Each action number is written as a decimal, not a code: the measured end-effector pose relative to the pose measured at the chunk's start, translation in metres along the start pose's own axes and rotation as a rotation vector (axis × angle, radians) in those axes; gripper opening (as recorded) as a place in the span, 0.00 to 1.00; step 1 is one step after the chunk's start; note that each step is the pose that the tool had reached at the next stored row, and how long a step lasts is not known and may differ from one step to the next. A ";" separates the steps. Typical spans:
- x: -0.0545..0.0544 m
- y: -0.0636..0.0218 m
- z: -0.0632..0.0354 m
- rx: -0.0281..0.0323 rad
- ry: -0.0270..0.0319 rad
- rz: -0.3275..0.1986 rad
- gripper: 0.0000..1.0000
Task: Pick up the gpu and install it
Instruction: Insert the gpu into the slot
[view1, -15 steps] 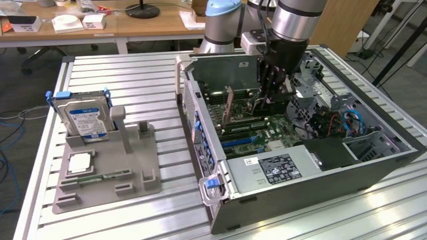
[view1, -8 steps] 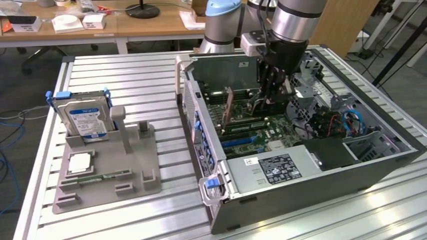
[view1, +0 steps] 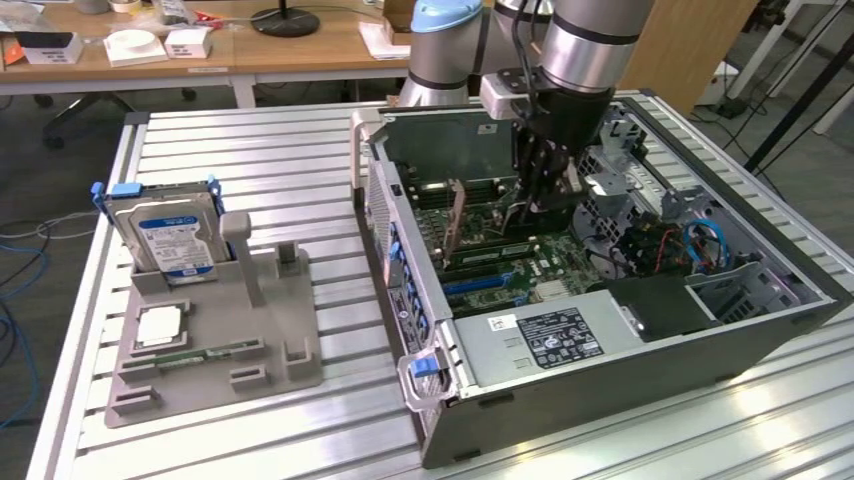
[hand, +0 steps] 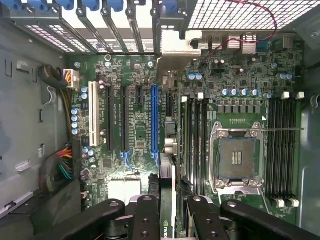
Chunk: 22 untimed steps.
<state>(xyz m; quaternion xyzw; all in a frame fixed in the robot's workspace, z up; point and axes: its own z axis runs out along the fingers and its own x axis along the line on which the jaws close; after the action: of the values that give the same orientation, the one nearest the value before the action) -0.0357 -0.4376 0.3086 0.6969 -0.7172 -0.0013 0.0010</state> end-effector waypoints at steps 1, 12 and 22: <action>0.000 0.0000 0.0007 0.0000 0.0000 0.000 0.26; 0.005 0.0005 0.0064 0.0000 0.0000 0.000 0.26; 0.010 0.0020 0.0153 0.0000 0.0000 0.000 0.26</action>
<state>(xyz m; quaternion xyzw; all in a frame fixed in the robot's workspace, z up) -0.0381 -0.4478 0.2933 0.6969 -0.7172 -0.0013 0.0010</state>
